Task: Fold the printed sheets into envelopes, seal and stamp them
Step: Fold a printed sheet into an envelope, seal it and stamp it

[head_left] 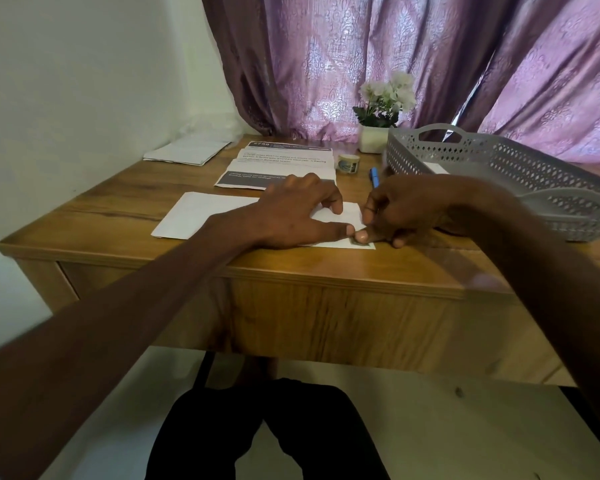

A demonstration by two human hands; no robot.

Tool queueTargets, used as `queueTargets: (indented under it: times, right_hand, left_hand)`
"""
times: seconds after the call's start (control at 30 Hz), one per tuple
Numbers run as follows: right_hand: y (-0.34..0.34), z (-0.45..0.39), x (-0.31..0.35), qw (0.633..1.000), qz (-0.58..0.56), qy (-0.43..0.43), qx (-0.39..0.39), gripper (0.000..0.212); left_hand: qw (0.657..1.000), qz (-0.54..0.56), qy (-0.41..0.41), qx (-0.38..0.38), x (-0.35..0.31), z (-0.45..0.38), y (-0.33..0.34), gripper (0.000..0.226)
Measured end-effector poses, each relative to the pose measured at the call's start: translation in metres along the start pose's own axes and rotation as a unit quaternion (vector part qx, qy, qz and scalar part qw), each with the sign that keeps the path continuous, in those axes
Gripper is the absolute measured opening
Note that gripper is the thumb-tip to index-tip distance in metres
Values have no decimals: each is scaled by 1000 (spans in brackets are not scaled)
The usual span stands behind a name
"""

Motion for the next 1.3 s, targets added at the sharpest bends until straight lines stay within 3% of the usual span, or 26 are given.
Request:
queueTargets:
  times: [0.17, 0.3, 0.4, 0.57, 0.77, 0.93, 1.1, 1.23, 1.3]
  right_hand:
    - [1, -5, -7, 999, -17, 24, -13, 3]
    - [2, -2, -3, 999, -24, 12, -30, 4]
    - [1, 1, -6, 997, -21, 0, -77, 6]
    - [2, 11, -10, 990, -37, -59, -123, 29]
    - [10, 19, -2, 992, 48, -69, -95, 43]
    - [15, 23, -4, 995, 29, -94, -35, 41]
    - [-5, 14, -22, 985, -48, -69, -148, 32]
    - [-7, 5, -17, 973, 61, -44, -220, 34]
    - [-7, 4, -16, 970, 64, -37, -230, 28]
  left_hand:
    - [997, -3, -25, 72, 0, -6, 5, 64]
    - [993, -18, -29, 110, 1, -13, 3, 55]
    - [989, -3, -30, 143, 3, -16, 5, 61]
    - [990, 50, -42, 128, 8, -19, 9, 54]
    - [989, 111, -51, 88, 7, -23, 9, 47]
    - [992, 62, -58, 92, 7, -23, 7, 46]
    - [992, 46, -74, 95, 8, -17, 7, 58]
    - [991, 54, -81, 89, 10, -15, 8, 57]
    - [991, 61, -81, 85, 10, -15, 7, 55]
Point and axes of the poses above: each hand's wrist, its own z-axis away from the middle knuckle, its own y-axis out of the palm, x = y × z, the point moved 9 cm from there along -z, towards the middle knuckle, and after that the axes turned 10 degrees about x, right-handed, at the moved point
